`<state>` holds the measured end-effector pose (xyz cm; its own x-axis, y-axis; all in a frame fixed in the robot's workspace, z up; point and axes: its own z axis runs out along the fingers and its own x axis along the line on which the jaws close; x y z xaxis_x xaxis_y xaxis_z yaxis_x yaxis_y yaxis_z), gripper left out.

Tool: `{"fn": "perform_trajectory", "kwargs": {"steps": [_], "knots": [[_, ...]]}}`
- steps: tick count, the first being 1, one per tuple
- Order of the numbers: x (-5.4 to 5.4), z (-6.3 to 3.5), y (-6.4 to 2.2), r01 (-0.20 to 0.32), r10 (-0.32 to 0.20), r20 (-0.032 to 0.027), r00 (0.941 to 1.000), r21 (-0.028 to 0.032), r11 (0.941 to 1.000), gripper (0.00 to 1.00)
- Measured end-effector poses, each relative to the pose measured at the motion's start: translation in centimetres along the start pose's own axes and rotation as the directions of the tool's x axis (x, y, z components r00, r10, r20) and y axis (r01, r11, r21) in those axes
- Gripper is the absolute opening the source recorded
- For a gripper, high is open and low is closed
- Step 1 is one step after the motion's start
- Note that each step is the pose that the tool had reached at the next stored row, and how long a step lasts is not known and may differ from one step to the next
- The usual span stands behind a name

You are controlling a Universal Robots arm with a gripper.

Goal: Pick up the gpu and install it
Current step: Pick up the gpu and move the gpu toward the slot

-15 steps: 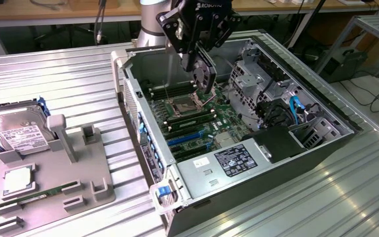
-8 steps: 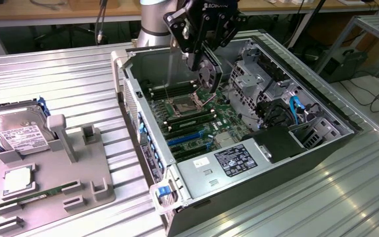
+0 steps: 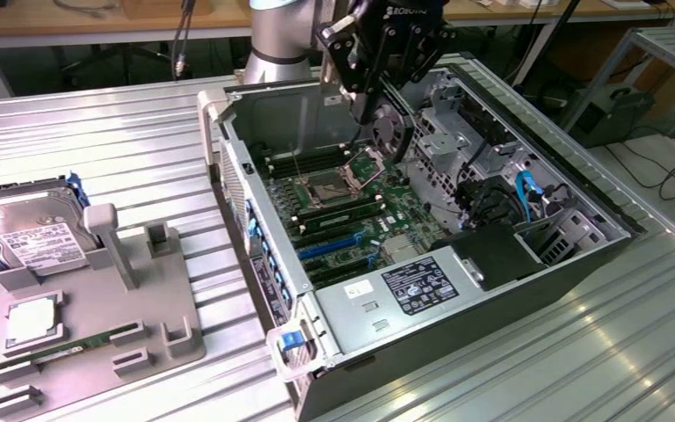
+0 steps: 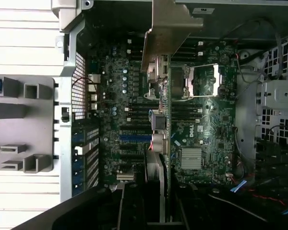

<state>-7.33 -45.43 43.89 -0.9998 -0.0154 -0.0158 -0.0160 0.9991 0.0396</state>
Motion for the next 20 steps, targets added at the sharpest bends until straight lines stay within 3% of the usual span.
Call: {"fn": "perform_trajectory", "kwargs": {"steps": [6,15,20], "knots": [[-1.9,0.16,-0.02,-0.008,0.008,0.0003,1.0000,0.0001,1.0000,0.28],[-5.8,0.41,-0.09,-0.014,0.014,0.0017,0.9999,0.0001,0.9999,0.28],[-6.3,0.45,-0.10,-0.014,0.014,0.0025,0.9999,0.0002,0.9999,0.28]]}}
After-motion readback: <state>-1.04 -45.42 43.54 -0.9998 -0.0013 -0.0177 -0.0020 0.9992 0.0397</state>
